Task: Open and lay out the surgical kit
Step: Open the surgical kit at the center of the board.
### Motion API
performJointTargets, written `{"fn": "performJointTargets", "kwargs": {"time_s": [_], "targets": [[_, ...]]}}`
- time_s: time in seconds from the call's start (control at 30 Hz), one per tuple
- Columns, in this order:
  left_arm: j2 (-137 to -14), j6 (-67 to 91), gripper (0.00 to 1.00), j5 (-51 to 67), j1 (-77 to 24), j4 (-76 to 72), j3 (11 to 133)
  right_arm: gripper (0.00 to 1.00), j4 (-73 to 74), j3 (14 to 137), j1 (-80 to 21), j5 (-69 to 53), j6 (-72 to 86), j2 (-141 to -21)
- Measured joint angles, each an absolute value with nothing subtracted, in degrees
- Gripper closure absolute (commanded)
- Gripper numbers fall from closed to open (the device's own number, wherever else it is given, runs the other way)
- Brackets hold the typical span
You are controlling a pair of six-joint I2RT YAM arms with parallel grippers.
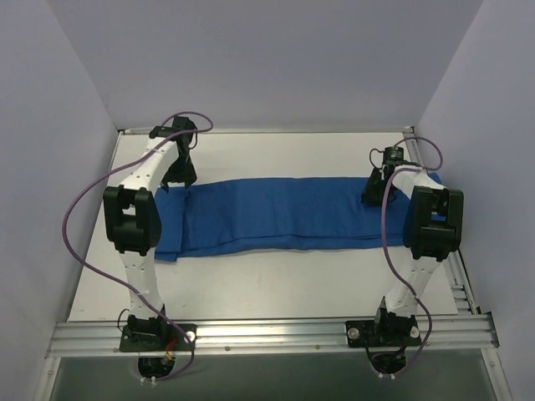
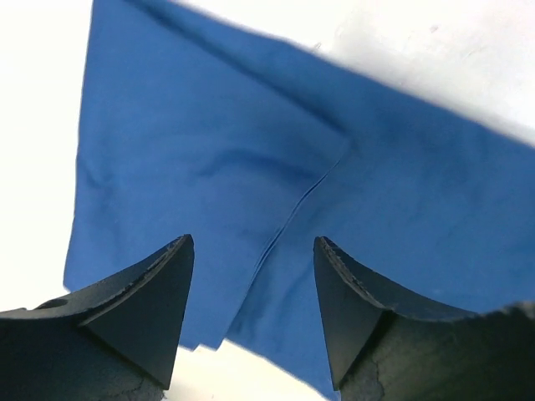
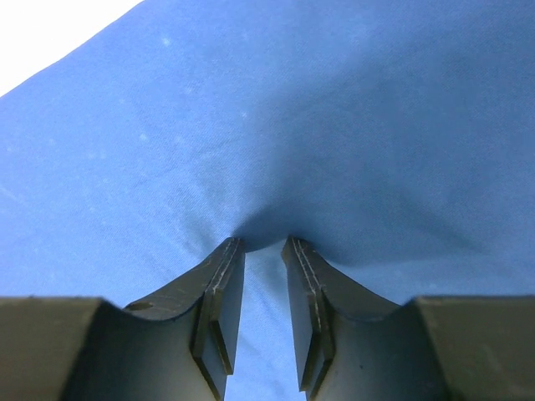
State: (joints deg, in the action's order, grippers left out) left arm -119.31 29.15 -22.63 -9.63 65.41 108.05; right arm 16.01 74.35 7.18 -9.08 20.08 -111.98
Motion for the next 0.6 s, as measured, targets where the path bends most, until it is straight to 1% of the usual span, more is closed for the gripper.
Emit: {"fn": "performJointTargets", "kwargs": {"time_s": [0.3,0.6], "targets": [[-133.4,29.1,0.31,-28.3,-10.7,68.4,119.6,0.70,14.8,73.5,7.2,-10.5,19.7,-111.5],[-134.6,29.2,0.33,-29.7,-13.0,70.4,119.2,0.70,13.4,72.3,7.5,-11.4,19.7,-111.0]]}}
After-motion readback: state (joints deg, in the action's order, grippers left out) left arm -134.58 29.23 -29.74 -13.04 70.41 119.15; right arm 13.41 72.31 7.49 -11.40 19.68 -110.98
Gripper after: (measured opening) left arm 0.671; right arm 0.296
